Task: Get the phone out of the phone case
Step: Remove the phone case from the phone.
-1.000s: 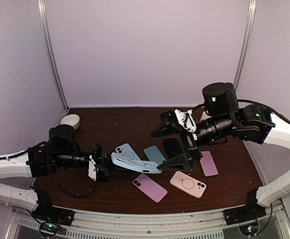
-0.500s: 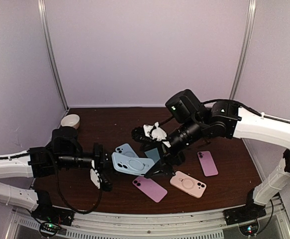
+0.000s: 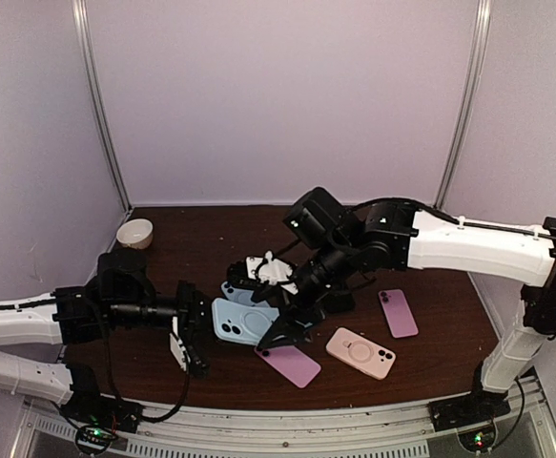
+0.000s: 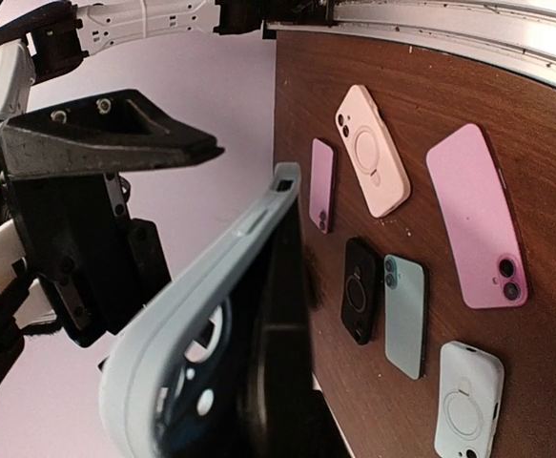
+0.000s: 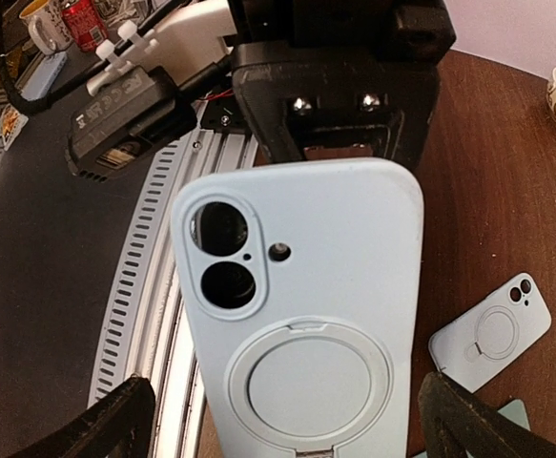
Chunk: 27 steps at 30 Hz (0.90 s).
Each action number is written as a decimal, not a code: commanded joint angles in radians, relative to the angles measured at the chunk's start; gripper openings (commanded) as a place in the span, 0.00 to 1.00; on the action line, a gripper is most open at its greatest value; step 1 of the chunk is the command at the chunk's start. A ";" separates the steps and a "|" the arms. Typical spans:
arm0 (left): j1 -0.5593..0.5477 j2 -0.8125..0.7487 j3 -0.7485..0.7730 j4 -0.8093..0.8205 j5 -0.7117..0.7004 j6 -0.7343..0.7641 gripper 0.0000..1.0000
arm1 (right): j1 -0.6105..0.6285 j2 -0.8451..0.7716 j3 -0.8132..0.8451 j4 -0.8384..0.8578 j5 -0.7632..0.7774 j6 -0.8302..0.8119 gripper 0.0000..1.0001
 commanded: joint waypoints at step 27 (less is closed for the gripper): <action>-0.001 -0.031 0.012 0.098 0.034 -0.004 0.00 | 0.029 0.053 -0.012 0.054 -0.003 0.068 0.67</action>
